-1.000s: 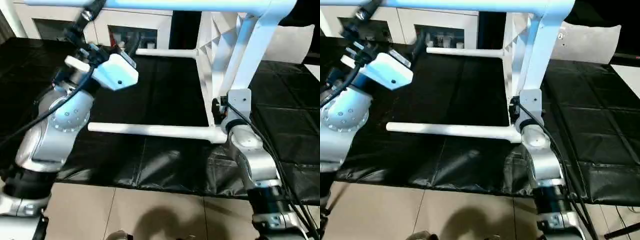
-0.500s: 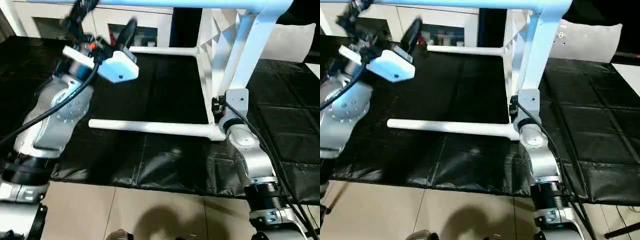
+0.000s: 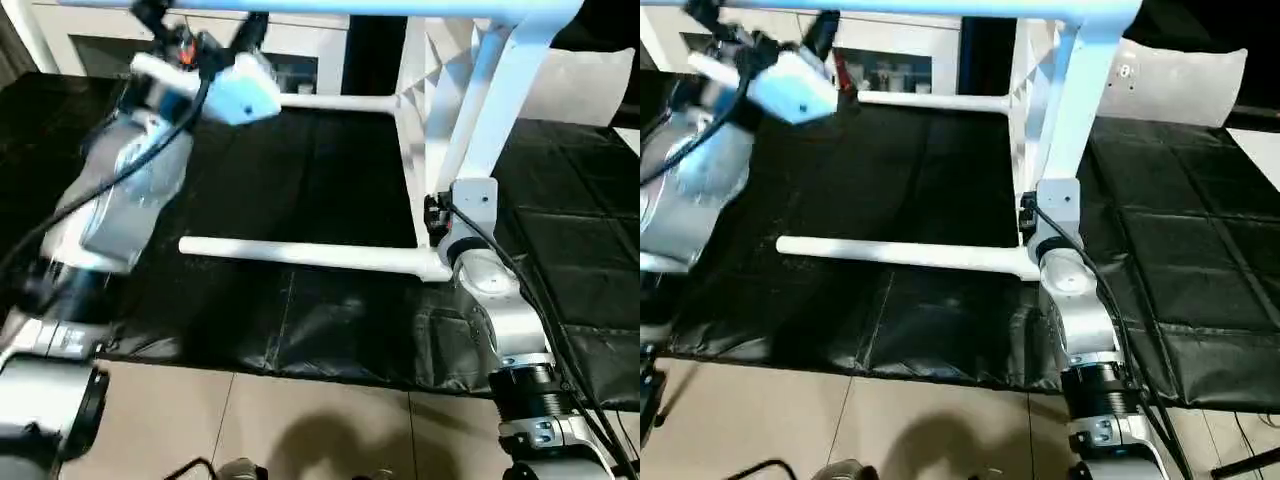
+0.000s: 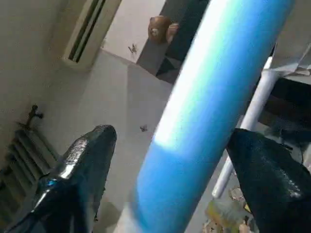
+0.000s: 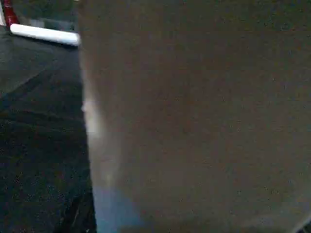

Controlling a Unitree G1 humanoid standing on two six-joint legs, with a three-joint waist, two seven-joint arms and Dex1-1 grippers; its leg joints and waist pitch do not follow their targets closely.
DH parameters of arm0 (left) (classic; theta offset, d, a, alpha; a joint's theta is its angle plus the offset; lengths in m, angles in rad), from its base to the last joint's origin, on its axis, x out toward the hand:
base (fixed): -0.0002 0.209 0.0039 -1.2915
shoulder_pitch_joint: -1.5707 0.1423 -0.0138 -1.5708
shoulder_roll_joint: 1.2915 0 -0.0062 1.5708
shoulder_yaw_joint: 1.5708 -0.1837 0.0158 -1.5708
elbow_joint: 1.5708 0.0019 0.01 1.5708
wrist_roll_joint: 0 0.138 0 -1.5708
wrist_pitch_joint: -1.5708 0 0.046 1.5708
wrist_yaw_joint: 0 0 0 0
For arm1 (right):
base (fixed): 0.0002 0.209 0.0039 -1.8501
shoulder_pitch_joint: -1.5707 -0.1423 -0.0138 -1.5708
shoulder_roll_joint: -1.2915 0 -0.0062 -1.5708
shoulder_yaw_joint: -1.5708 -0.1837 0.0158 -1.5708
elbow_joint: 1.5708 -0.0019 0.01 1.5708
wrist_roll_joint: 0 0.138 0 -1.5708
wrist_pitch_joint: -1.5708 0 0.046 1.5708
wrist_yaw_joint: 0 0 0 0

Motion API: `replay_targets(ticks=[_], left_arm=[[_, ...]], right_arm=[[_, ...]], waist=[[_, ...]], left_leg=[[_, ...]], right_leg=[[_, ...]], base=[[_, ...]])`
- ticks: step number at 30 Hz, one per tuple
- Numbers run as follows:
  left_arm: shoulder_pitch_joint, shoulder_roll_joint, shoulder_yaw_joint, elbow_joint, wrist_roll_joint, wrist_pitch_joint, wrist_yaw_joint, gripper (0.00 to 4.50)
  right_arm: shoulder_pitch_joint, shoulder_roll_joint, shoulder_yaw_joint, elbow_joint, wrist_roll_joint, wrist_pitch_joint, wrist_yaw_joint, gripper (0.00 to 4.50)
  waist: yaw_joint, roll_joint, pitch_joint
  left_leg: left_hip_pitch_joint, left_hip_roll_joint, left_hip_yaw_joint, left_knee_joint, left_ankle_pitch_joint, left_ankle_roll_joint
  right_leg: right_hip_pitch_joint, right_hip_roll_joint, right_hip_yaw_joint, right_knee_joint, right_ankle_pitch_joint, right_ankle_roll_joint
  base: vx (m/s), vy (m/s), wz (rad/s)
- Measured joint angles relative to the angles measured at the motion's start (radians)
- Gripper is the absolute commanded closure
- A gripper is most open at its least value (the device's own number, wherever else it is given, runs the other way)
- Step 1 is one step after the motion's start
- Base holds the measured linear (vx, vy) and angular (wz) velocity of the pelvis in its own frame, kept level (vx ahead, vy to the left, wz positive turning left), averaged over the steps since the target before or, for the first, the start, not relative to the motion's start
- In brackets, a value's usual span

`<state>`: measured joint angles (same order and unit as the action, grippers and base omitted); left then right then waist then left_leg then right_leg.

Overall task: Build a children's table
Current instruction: Flip table

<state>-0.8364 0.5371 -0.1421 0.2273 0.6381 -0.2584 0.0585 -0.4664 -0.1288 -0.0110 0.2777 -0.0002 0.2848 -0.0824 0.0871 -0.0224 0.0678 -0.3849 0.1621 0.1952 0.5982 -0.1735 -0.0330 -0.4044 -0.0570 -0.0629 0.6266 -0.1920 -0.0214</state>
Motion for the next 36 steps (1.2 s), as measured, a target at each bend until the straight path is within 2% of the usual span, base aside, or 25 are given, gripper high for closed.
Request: replay_targets(ticks=[3,5,12,16,19,22,25,28,31,35,36], left_arm=[[-0.007,-0.010,-0.001,0.021,-0.015,-0.003,-0.002,0.80],[-0.007,-0.017,-0.004,0.026,-0.017,-0.005,-0.005,1.19],[-0.020,-0.015,-0.003,0.035,-0.054,-0.023,-0.047,1.75],[-0.032,-0.005,0.006,0.030,-0.090,0.001,-0.120,2.10],[-0.037,-0.009,0.021,-0.015,-0.168,0.057,-0.234,2.18],[-0.035,-0.013,0.053,-0.092,-0.285,0.169,-0.370,2.24],[-0.035,-0.007,0.088,-0.123,-0.362,0.232,-0.437,2.25],[-0.039,0.001,0.121,-0.156,-0.450,0.294,-0.509,2.31],[-0.040,0.004,0.151,-0.175,-0.509,0.362,-0.568,2.35],[-0.041,0.009,0.185,-0.204,-0.565,0.453,-0.623,2.42],[-0.040,0.009,0.189,-0.215,-0.576,0.480,-0.629,2.44]], right_arm=[[0.000,-0.002,0.000,0.000,-0.003,-0.001,0.000,2.53],[0.000,-0.004,0.001,0.000,-0.005,-0.001,0.001,2.53],[0.000,-0.033,0.010,-0.005,-0.009,0.017,0.024,2.53],[0.002,-0.074,0.019,-0.047,-0.013,0.054,0.049,2.53],[0.001,-0.133,0.018,-0.082,-0.013,0.078,0.089,2.53],[-0.046,-0.254,0.012,-0.095,-0.013,0.097,0.191,2.53],[-0.095,-0.359,0.005,-0.119,-0.013,0.115,0.281,2.53],[-0.150,-0.448,-0.014,-0.150,0.004,0.178,0.382,2.53],[-0.191,-0.491,-0.020,-0.161,0.010,0.213,0.434,2.53],[-0.243,-0.536,-0.022,-0.147,0.025,0.216,0.485,2.53],[-0.254,-0.548,-0.023,-0.140,0.030,0.215,0.502,1.97]], waist=[[0.001,0.002,0.000],[0.001,0.002,0.000],[0.003,0.002,0.000],[0.006,0.012,0.002],[0.013,0.024,0.000],[0.018,0.044,0.000],[0.024,0.046,-0.001],[0.028,0.046,-0.001],[0.028,0.047,-0.002],[0.030,0.046,-0.002],[0.031,0.046,-0.002]], left_leg=[[0.000,0.000,0.000,0.000,0.000,0.000],[0.000,0.000,0.000,0.000,0.000,0.000],[0.000,0.000,0.000,0.001,0.000,0.000],[0.000,-0.001,0.000,0.001,0.000,0.000],[0.000,-0.001,0.001,0.001,0.000,0.000],[-0.002,-0.004,0.003,0.001,0.001,0.004],[0.001,-0.002,0.002,0.000,0.001,0.004],[0.002,-0.001,0.002,0.000,0.002,0.005],[0.002,-0.001,0.002,0.002,0.003,0.006],[0.001,-0.002,0.002,0.004,0.003,0.007],[0.001,-0.002,0.002,0.004,0.004,0.008]], right_leg=[[0.000,0.000,0.000,0.000,0.000,0.000],[0.000,0.000,0.000,0.000,0.000,0.000],[0.000,0.000,0.000,0.000,0.000,0.000],[0.000,-0.001,0.000,0.000,0.000,0.000],[0.000,-0.002,0.000,0.000,-0.001,0.001],[-0.001,-0.004,0.001,0.002,-0.002,0.001],[-0.001,-0.003,0.000,0.006,-0.005,0.001],[0.000,-0.003,-0.001,0.006,-0.006,0.002],[0.001,-0.003,-0.001,0.006,-0.008,0.006],[0.003,-0.004,-0.001,0.006,-0.007,0.006],[0.003,-0.004,-0.001,0.006,-0.007,0.006]], base=[[0.000,0.000,0.00],[0.000,0.000,0.00],[0.000,0.000,0.00],[0.000,0.000,0.00],[0.000,0.000,0.00],[0.000,0.000,0.00],[0.000,0.000,0.00],[0.000,0.000,0.00],[0.000,0.000,0.00],[0.000,0.000,0.00],[0.000,0.000,0.00]])
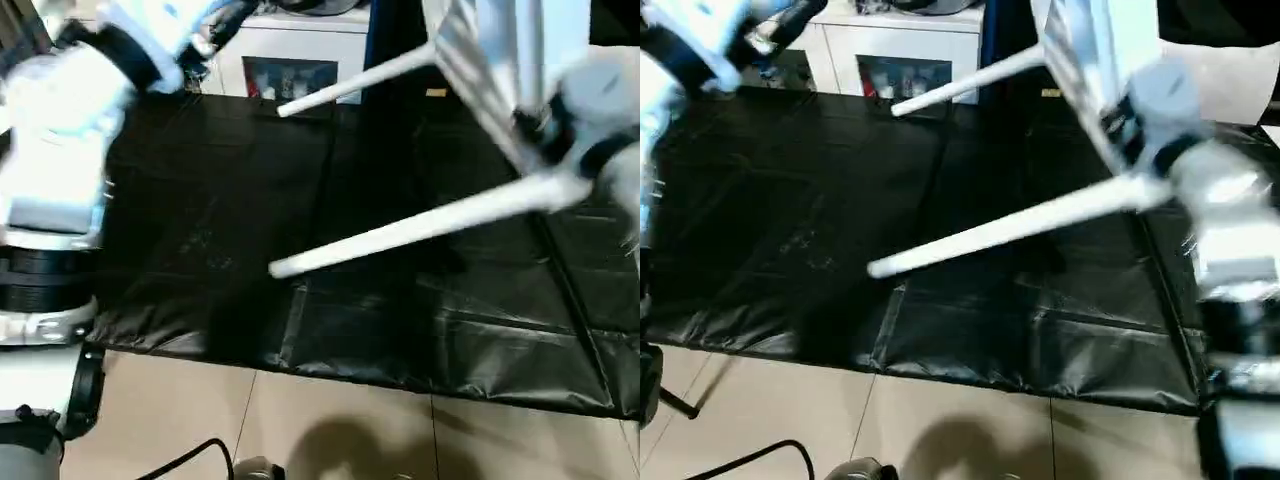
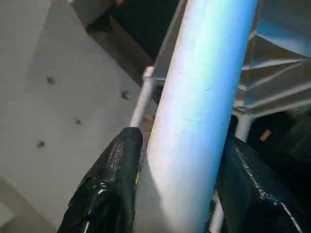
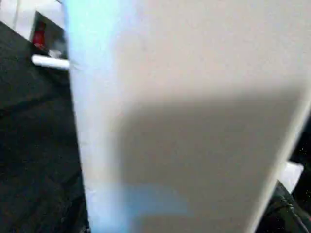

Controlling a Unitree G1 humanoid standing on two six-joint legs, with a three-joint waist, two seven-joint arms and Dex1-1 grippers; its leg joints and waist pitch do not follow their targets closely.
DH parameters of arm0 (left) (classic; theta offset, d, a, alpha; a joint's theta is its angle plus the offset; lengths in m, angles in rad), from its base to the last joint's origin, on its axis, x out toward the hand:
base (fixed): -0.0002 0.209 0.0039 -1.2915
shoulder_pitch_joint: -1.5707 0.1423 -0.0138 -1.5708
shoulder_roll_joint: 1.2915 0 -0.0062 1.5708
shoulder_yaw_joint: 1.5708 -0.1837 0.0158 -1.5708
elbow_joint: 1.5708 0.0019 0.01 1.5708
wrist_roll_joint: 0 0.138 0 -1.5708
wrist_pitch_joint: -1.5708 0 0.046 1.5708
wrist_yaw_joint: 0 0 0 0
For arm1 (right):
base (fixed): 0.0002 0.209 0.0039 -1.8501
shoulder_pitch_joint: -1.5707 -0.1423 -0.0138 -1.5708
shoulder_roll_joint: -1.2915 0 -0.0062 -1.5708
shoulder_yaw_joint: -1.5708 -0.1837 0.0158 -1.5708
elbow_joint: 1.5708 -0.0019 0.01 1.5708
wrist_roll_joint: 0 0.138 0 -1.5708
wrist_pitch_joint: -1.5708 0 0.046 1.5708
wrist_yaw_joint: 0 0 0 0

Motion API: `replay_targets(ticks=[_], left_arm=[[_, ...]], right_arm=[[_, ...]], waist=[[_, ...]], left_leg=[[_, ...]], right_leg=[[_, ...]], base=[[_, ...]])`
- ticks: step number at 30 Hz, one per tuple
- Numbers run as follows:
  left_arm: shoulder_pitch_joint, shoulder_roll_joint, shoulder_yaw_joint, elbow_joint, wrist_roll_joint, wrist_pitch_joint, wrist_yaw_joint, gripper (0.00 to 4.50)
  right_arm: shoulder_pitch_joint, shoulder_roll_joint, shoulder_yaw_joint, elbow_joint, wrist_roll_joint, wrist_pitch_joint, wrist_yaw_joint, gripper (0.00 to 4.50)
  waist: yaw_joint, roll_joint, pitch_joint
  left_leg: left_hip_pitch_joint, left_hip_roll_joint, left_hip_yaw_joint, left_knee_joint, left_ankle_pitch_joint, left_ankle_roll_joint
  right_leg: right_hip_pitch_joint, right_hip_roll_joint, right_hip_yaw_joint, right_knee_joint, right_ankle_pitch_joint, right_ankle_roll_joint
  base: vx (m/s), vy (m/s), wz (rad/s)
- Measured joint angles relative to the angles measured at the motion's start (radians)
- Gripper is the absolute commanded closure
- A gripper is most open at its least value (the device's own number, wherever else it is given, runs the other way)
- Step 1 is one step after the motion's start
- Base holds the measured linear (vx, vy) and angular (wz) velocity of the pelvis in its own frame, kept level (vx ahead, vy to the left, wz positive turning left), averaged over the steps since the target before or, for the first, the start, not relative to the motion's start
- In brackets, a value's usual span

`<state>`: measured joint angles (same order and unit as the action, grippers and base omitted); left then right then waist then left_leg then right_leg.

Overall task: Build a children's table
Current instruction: Flip table

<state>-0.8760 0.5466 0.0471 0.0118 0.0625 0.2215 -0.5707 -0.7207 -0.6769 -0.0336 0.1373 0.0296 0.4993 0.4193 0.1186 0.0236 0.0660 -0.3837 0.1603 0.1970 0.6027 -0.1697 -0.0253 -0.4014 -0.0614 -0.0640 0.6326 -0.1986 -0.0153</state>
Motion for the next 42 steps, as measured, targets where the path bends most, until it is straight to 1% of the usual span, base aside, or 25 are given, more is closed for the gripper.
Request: replay_targets(ticks=[1,3,6,9,10,11,13,14,17,19,20,23,26,28,30,31,32,33,34,35,36,37,38,40,42], left_arm=[[0.001,0.000,0.005,-0.010,-0.010,0.020,-0.006,2.45],[0.008,0.007,0.019,-0.018,-0.029,0.059,-0.017,2.47],[0.015,0.006,0.031,-0.042,-0.038,0.107,-0.022,2.48],[0.020,0.006,0.042,-0.048,-0.040,0.147,-0.025,2.48],[0.020,0.004,0.046,-0.049,-0.039,0.164,-0.023,2.48],[0.020,0.003,0.046,-0.051,-0.039,0.175,-0.018,2.48],[0.021,-0.011,0.047,-0.058,-0.039,0.205,-0.003,2.48],[0.022,-0.016,0.048,-0.063,-0.039,0.216,0.004,2.48],[0.032,-0.032,0.060,-0.081,-0.046,0.251,0.022,2.48],[0.035,-0.048,0.065,-0.087,-0.048,0.271,0.036,2.48],[0.036,-0.055,0.066,-0.087,-0.052,0.279,0.043,2.48],[0.044,-0.058,0.073,-0.086,-0.068,0.284,0.053,2.49],[0.061,-0.054,0.079,-0.084,-0.069,0.265,0.049,2.50],[0.082,-0.053,0.089,-0.081,-0.076,0.231,0.039,2.53],[0.106,-0.044,0.095,-0.079,-0.079,0.197,0.032,2.53],[0.116,-0.043,0.105,-0.076,-0.084,0.186,0.031,2.56],[0.121,-0.043,0.111,-0.074,-0.088,0.179,0.031,2.58],[0.124,-0.043,0.114,-0.070,-0.090,0.169,0.031,2.60],[0.133,-0.045,0.121,-0.062,-0.100,0.153,0.030,2.60],[0.141,-0.045,0.128,-0.059,-0.107,0.146,0.030,2.63],[0.148,-0.046,0.135,-0.054,-0.111,0.137,0.030,2.64],[0.157,-0.045,0.144,-0.049,-0.117,0.124,0.029,2.64],[0.165,-0.044,0.154,-0.046,-0.121,0.117,0.027,2.64],[0.176,-0.042,0.166,-0.031,-0.130,0.105,0.022,2.65],[0.186,-0.041,0.170,-0.023,-0.131,0.095,0.017,2.65]], right_arm=[[-0.011,-0.011,0.000,0.005,0.001,0.000,0.012,1.83],[-0.023,-0.029,0.000,0.012,0.015,-0.015,0.089,1.76],[-0.025,-0.015,-0.021,0.042,0.021,-0.074,0.116,1.33],[-0.031,0.014,-0.049,0.053,0.066,-0.185,0.141,1.24],[-0.044,0.020,-0.053,0.054,0.079,-0.235,0.149,1.00],[-0.056,0.022,-0.057,0.055,0.087,-0.266,0.155,1.00],[-0.077,0.040,-0.073,0.051,0.108,-0.333,0.163,0.81],[-0.081,0.051,-0.085,0.051,0.120,-0.363,0.167,0.62],[-0.095,0.099,-0.115,0.036,0.147,-0.469,0.168,0.47],[-0.106,0.129,-0.116,0.014,0.171,-0.525,0.168,0.32],[-0.112,0.142,-0.116,-0.007,0.180,-0.556,0.167,0.11],[-0.122,0.166,-0.139,-0.060,0.230,-0.601,0.166,0.01],[-0.112,0.210,-0.160,-0.131,0.296,-0.588,0.166,0.00],[-0.071,0.255,-0.155,-0.184,0.333,-0.563,0.157,0.00],[0.030,0.313,-0.130,-0.230,0.351,-0.540,0.133,0.00],[0.085,0.349,-0.111,-0.232,0.358,-0.528,0.117,0.00],[0.117,0.368,-0.100,-0.230,0.363,-0.518,0.106,0.00],[0.142,0.389,-0.099,-0.231,0.373,-0.512,0.091,0.00],[0.202,0.440,-0.099,-0.233,0.397,-0.511,0.064,0.00],[0.244,0.463,-0.097,-0.231,0.407,-0.511,0.057,0.00],[0.289,0.476,-0.096,-0.224,0.410,-0.511,0.056,0.00],[0.363,0.486,-0.095,-0.220,0.410,-0.512,0.057,0.00],[0.412,0.491,-0.096,-0.211,0.410,-0.511,0.058,0.00],[0.479,0.500,-0.098,-0.201,0.410,-0.504,0.055,0.00],[0.503,0.511,-0.102,-0.209,0.410,-0.504,0.044,0.00]], waist=[[0.002,0.000,0.000],[0.004,-0.002,-0.001],[0.004,-0.003,-0.001],[-0.002,-0.002,-0.002],[-0.004,-0.001,-0.002],[-0.004,0.000,-0.003],[-0.005,0.001,-0.003],[-0.005,0.001,-0.003],[-0.004,0.001,-0.003],[0.000,0.001,-0.003],[0.004,0.001,-0.003],[0.014,-0.001,-0.003],[0.020,-0.002,-0.004],[0.021,-0.004,-0.005],[0.022,-0.008,-0.009],[0.021,-0.008,-0.009],[0.021,-0.007,-0.008],[0.022,-0.008,-0.008],[0.023,-0.010,-0.010],[0.022,-0.010,-0.010],[0.023,-0.010,-0.010],[0.024,-0.011,-0.011],[0.024,-0.011,-0.010],[0.022,-0.011,-0.010],[0.020,-0.014,-0.009]], left_leg=[[0.000,0.000,0.000,0.000,0.000,0.000],[0.001,0.001,0.000,0.000,0.000,0.000],[0.001,0.001,0.000,0.001,0.000,0.000],[0.001,0.001,0.000,0.002,0.000,0.000],[0.001,0.001,0.000,0.002,0.000,0.000],[0.001,0.001,0.000,0.002,0.000,0.000],[0.001,0.001,0.000,0.002,0.000,0.000],[0.001,0.001,0.000,0.002,0.000,0.000],[0.000,0.001,0.000,0.003,0.000,0.000],[0.000,0.001,0.000,0.003,0.000,0.001],[-0.001,0.001,0.000,0.003,0.002,0.002],[-0.002,0.001,0.000,0.003,0.002,0.003],[-0.002,0.001,0.000,0.003,0.001,0.003],[-0.001,0.002,0.000,0.002,0.002,0.003],[0.000,0.002,-0.001,0.000,0.002,0.003],[0.000,0.002,-0.001,0.001,0.002,0.002],[-0.002,0.001,-0.001,0.000,0.002,0.002],[-0.002,0.001,-0.001,0.000,0.002,0.002],[0.000,0.001,-0.001,-0.001,0.002,0.002],[0.000,0.001,-0.001,0.000,0.002,0.002],[-0.001,0.001,-0.001,-0.001,0.002,0.002],[-0.001,0.001,-0.001,-0.002,0.002,0.002],[-0.001,0.001,-0.001,-0.002,0.002,0.003],[-0.004,0.001,-0.001,-0.002,0.002,0.003],[-0.003,0.001,-0.001,-0.002,0.002,0.003]], right_leg=[[0.001,0.000,0.000,0.000,0.000,0.000],[0.001,0.000,-0.001,0.000,0.000,0.000],[0.002,0.000,-0.001,0.000,0.001,0.000],[0.002,0.000,-0.001,0.000,0.002,0.000],[0.001,0.000,-0.001,0.000,0.003,0.000],[0.002,0.000,-0.001,0.000,0.003,0.000],[0.002,0.000,-0.001,0.000,0.003,0.000],[0.001,0.000,-0.001,0.000,0.003,0.000],[0.001,0.000,-0.002,0.000,0.003,0.000],[0.001,0.000,-0.002,0.000,0.004,0.000],[0.001,0.000,-0.002,0.000,0.004,0.000],[0.001,0.000,-0.002,-0.002,0.004,0.000],[0.002,0.000,-0.002,-0.002,0.004,0.000],[0.002,0.000,-0.002,-0.002,0.004,0.001],[0.002,0.001,-0.002,-0.003,0.003,0.001],[0.002,0.001,-0.002,-0.003,0.004,0.001],[0.001,0.000,-0.002,-0.003,0.004,0.001],[0.000,0.000,-0.002,-0.003,0.004,0.001],[0.002,0.000,-0.002,-0.004,0.004,0.001],[0.003,0.000,-0.002,-0.004,0.004,0.001],[0.003,0.000,-0.002,-0.006,0.004,0.001],[0.004,0.000,-0.002,-0.008,0.004,0.001],[0.004,0.000,-0.001,-0.008,0.004,0.001],[0.002,0.000,-0.001,-0.010,0.004,0.001],[0.002,0.000,-0.001,-0.010,0.004,0.002]], base=[[0.000,0.000,0.00],[0.000,0.000,0.00],[0.000,0.000,0.00],[0.000,0.000,0.00],[0.000,0.000,0.00],[0.000,0.000,0.00],[0.000,0.000,0.00],[0.000,0.000,0.00],[0.000,0.000,0.00],[0.000,0.000,0.00],[0.000,0.000,0.00],[0.000,0.000,0.00],[0.000,0.000,0.00],[0.000,0.000,0.00],[0.000,0.000,0.00],[0.000,0.000,0.00],[0.000,0.000,0.00],[0.000,0.000,0.00],[0.000,0.000,0.00],[0.000,0.000,0.00],[0.000,0.000,0.00],[0.000,0.000,0.00],[0.000,0.000,0.00],[0.000,0.000,0.00],[0.000,0.000,0.00]])
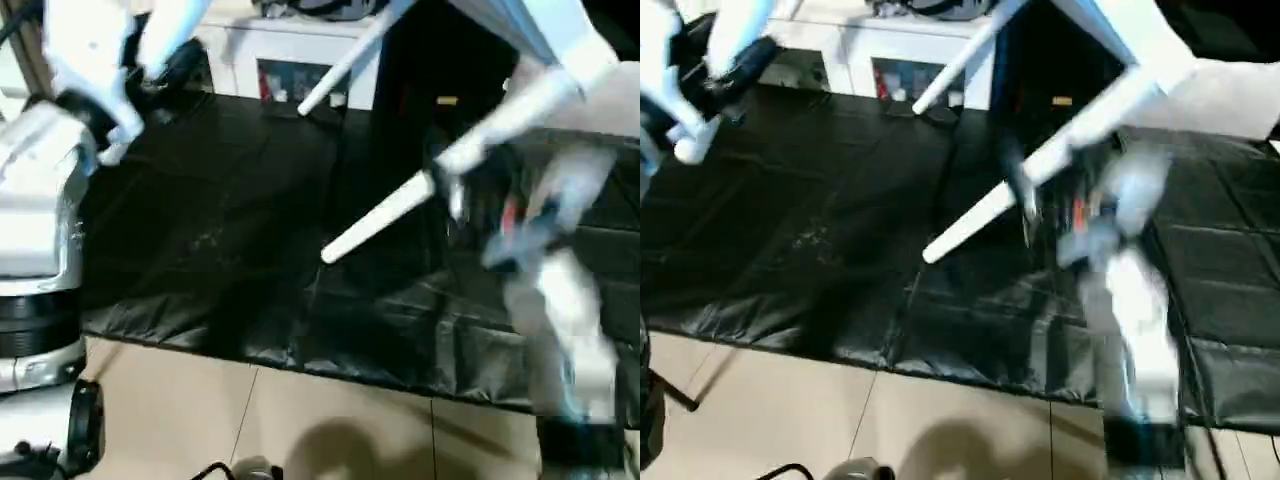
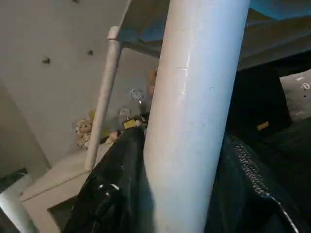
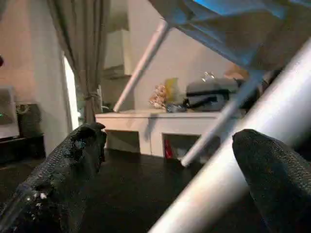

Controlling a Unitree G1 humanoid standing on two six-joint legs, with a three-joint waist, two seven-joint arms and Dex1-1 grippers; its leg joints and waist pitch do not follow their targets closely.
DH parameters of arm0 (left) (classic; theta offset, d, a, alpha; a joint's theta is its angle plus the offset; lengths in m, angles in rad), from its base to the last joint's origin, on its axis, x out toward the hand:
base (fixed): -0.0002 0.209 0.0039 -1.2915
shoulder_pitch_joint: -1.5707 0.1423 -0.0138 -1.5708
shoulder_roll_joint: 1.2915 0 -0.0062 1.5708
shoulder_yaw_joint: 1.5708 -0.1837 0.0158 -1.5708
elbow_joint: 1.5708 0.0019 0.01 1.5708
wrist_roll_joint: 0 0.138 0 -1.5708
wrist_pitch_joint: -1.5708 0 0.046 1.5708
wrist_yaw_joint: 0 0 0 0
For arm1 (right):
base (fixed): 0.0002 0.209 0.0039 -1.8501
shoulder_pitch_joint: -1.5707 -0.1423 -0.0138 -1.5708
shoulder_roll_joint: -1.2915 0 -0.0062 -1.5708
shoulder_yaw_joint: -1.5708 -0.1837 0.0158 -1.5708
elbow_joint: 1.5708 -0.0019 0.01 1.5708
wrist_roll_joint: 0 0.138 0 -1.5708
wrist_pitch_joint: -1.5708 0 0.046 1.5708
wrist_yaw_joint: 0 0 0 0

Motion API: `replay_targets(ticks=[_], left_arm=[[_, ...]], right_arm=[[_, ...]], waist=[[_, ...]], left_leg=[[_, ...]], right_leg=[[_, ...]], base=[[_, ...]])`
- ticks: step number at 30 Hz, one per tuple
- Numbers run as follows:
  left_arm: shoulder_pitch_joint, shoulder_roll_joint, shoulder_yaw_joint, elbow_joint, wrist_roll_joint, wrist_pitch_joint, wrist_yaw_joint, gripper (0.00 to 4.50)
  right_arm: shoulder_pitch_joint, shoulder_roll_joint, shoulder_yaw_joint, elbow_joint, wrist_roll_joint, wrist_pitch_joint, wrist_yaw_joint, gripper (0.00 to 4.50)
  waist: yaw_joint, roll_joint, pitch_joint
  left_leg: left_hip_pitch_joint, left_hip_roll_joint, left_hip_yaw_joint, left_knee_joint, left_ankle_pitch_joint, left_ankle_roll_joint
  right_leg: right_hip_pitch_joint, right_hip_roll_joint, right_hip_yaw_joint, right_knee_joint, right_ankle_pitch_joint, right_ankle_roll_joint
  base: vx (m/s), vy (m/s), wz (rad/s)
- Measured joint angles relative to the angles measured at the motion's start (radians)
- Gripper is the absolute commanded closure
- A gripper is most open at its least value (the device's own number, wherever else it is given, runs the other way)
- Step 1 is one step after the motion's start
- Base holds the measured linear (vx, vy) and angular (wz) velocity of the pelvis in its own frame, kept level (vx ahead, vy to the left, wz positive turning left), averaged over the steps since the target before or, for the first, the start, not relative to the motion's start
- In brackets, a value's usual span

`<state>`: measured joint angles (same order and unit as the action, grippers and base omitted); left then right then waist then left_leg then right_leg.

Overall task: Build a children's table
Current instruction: Flip table

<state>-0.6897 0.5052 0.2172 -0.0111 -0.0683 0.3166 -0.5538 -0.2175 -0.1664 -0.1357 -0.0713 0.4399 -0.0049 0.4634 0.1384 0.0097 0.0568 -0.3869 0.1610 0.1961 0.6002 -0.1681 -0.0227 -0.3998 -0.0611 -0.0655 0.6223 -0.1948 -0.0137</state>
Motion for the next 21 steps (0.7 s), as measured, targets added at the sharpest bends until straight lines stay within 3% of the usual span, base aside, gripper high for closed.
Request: replay_targets(ticks=[4,9,12,15,17,21], left_arm=[[0.024,0.003,0.000,0.001,-0.007,-0.021,-0.008,2.73],[0.031,0.004,0.000,0.017,-0.015,-0.042,-0.011,2.77],[0.035,0.006,0.000,0.027,-0.015,-0.059,-0.017,2.78],[0.039,0.009,-0.002,0.029,-0.015,-0.073,-0.021,2.80],[0.045,0.008,-0.005,0.031,-0.016,-0.085,-0.023,2.82],[0.052,0.002,-0.007,0.034,-0.022,-0.107,-0.035,2.84]], right_arm=[[0.045,0.036,-0.031,0.005,0.001,-0.004,-0.048,0.00],[0.019,0.041,-0.065,0.079,0.026,0.012,-0.084,0.00],[-0.065,0.034,-0.075,0.182,0.032,0.044,-0.084,0.00],[-0.200,0.025,-0.075,0.341,0.033,0.054,-0.056,0.00],[-0.298,0.025,-0.076,0.469,0.027,0.032,-0.025,0.00],[-0.403,0.024,-0.085,0.663,0.020,-0.008,0.025,0.00]], waist=[[0.001,-0.004,0.000],[-0.002,-0.005,0.001],[-0.009,-0.006,0.001],[-0.017,-0.006,0.001],[-0.021,-0.007,0.001],[-0.019,-0.009,0.000]], left_leg=[[0.002,0.000,-0.001,-0.004,0.000,0.000],[0.002,-0.001,-0.001,-0.005,0.000,0.000],[0.002,-0.001,-0.001,-0.005,0.000,0.000],[0.001,-0.002,-0.001,-0.005,0.000,0.000],[0.002,-0.001,-0.001,-0.005,0.000,0.000],[0.000,-0.001,0.000,-0.005,0.000,0.000]], right_leg=[[0.002,0.000,-0.001,-0.006,0.000,0.000],[0.003,0.000,0.000,-0.013,0.000,0.000],[0.002,0.000,0.000,-0.013,0.000,0.000],[0.003,0.000,0.000,-0.013,0.000,0.000],[0.003,0.000,0.000,-0.012,0.000,0.000],[0.006,0.000,-0.001,-0.011,0.001,-0.001]], base=[[0.000,0.000,0.00],[0.000,0.000,0.00],[0.000,0.000,0.00],[0.000,0.000,0.00],[0.000,0.000,0.00],[0.000,0.000,0.00]])
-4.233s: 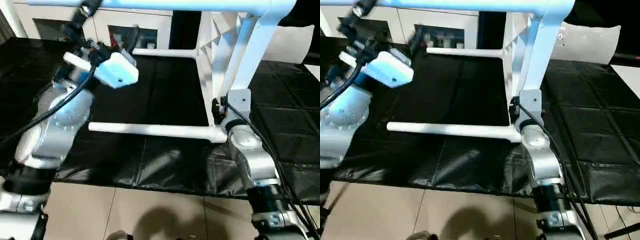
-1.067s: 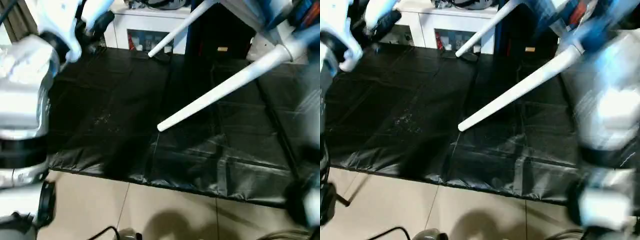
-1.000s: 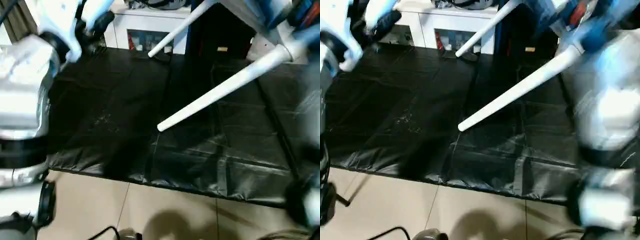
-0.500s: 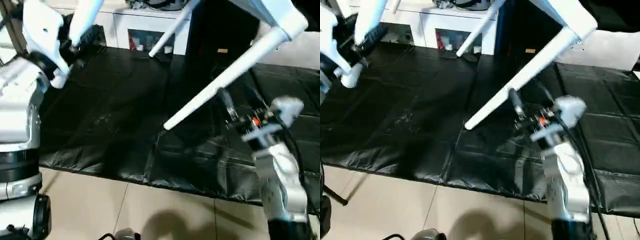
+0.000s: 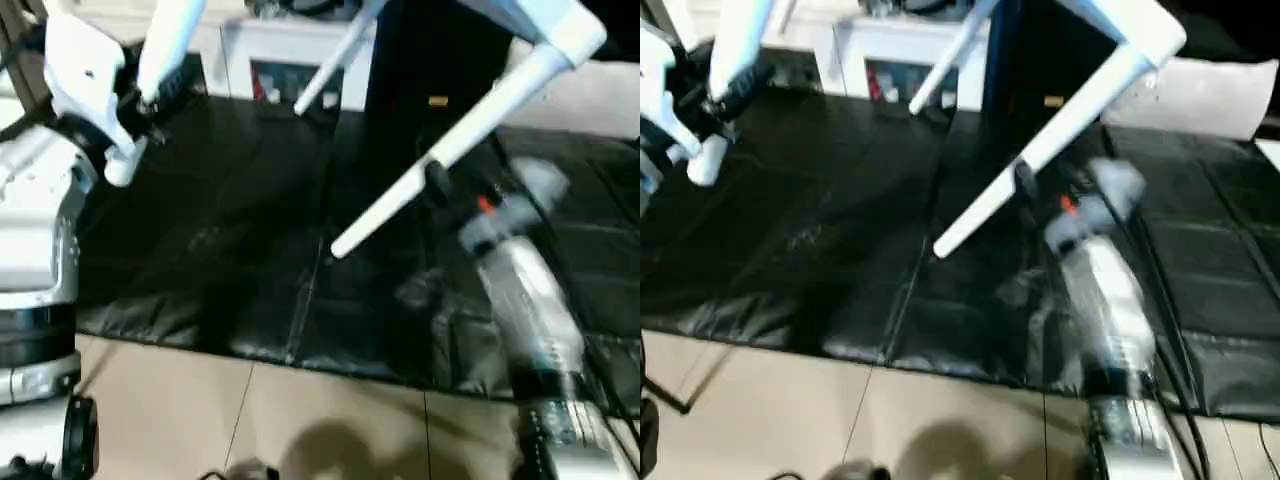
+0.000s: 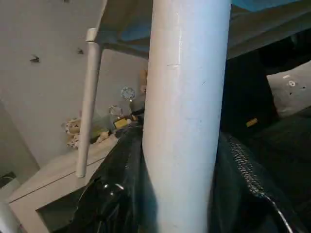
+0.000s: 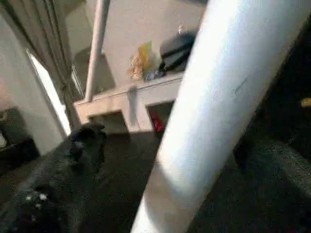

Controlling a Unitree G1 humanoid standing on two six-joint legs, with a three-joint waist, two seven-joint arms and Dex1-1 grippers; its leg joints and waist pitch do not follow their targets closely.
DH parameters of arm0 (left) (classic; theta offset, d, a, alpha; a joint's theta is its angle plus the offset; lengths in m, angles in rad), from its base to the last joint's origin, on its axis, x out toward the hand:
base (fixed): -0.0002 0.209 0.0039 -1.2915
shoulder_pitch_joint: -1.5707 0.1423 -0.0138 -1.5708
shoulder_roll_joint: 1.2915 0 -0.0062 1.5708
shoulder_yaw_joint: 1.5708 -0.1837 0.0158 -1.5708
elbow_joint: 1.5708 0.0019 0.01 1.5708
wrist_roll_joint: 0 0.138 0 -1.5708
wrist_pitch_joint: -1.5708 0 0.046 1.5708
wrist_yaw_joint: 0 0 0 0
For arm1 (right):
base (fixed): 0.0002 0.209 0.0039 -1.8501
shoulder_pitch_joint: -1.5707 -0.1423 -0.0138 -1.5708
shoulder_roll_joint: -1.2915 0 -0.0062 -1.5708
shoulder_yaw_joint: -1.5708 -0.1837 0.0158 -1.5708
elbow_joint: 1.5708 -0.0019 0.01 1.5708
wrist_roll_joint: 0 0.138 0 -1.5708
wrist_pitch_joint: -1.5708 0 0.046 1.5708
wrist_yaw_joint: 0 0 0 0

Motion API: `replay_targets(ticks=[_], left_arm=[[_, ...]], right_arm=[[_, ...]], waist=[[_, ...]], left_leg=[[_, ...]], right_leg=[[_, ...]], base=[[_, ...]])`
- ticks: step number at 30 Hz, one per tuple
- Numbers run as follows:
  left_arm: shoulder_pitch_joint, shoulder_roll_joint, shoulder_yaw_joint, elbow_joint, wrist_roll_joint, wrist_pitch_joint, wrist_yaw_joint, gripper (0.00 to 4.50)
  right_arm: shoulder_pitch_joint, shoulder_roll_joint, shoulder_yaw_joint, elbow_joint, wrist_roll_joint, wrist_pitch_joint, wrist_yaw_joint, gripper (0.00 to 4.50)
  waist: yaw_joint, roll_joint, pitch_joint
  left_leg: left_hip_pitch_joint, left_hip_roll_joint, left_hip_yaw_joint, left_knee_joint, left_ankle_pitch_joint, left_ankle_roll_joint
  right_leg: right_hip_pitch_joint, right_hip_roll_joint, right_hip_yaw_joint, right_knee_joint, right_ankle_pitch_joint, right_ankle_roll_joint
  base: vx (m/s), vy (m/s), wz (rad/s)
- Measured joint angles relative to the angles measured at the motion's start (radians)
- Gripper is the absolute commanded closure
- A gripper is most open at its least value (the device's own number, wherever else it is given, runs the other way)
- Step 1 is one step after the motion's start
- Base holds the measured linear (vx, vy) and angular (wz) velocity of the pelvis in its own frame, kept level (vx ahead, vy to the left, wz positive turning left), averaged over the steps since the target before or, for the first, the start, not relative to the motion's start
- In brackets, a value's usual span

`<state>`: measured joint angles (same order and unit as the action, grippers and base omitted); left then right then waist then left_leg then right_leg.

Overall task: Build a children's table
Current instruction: Flip table

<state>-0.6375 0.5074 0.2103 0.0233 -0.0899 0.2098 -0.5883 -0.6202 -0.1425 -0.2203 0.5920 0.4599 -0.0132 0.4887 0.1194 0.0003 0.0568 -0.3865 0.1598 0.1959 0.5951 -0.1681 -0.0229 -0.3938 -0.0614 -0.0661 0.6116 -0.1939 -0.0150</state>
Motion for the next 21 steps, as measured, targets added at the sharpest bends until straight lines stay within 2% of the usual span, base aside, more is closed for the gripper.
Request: replay_targets(ticks=[2,4,7,12,16,19,21], left_arm=[[0.007,-0.003,0.000,-0.001,-0.008,-0.011,-0.008,2.84],[0.019,-0.007,0.000,-0.005,-0.022,-0.018,-0.013,2.86],[0.057,-0.016,0.012,-0.019,-0.042,-0.022,-0.012,2.87],[0.128,-0.040,0.026,0.002,-0.054,-0.029,-0.007,2.89],[0.183,-0.088,0.025,0.042,-0.065,-0.034,-0.005,2.90],[0.237,-0.122,0.009,0.081,-0.069,-0.053,0.000,2.91],[0.247,-0.131,0.000,0.109,-0.068,-0.053,0.006,2.91]], right_arm=[[-0.060,0.001,-0.004,0.101,-0.003,-0.011,0.009,0.00],[-0.097,0.001,-0.008,0.143,-0.004,-0.024,0.020,0.00],[-0.098,-0.015,-0.011,0.128,0.012,-0.026,0.108,0.00],[0.001,-0.071,-0.001,-0.045,0.058,0.017,0.268,0.00],[0.114,-0.112,0.008,-0.223,0.079,0.053,0.293,0.00],[0.237,-0.155,0.019,-0.421,0.102,0.122,0.301,0.00],[0.266,-0.160,0.024,-0.479,0.102,0.148,0.303,0.00]], waist=[[0.003,0.000,0.000],[0.010,-0.001,-0.001],[0.020,-0.002,-0.001],[0.031,-0.004,-0.001],[0.037,-0.014,0.001],[0.042,-0.014,0.001],[0.039,-0.014,0.002]], left_leg=[[-0.001,0.000,0.001,0.000,0.000,0.000],[-0.001,0.000,0.002,0.000,0.000,0.000],[-0.004,0.001,0.002,0.000,-0.001,0.002],[-0.017,0.002,0.002,0.004,-0.001,0.012],[-0.017,0.003,0.002,0.005,-0.004,0.009],[-0.017,0.003,0.002,0.006,-0.005,0.010],[-0.016,0.003,0.002,0.006,-0.004,0.009]], right_leg=[[0.000,0.000,0.000,0.001,0.002,-0.002],[0.000,0.000,0.000,0.002,0.006,-0.007],[-0.002,0.000,0.000,0.002,0.002,-0.003],[-0.010,0.000,-0.002,0.003,-0.001,-0.003],[-0.010,0.000,-0.003,0.002,-0.001,-0.003],[-0.008,0.000,-0.002,-0.001,0.001,-0.002],[-0.008,0.000,-0.002,-0.001,0.003,-0.002]], base=[[0.000,0.000,0.00],[0.000,0.000,0.00],[0.000,0.000,0.00],[0.000,0.000,0.00],[0.000,0.000,0.00],[0.000,0.000,0.00],[0.000,0.000,0.00]])
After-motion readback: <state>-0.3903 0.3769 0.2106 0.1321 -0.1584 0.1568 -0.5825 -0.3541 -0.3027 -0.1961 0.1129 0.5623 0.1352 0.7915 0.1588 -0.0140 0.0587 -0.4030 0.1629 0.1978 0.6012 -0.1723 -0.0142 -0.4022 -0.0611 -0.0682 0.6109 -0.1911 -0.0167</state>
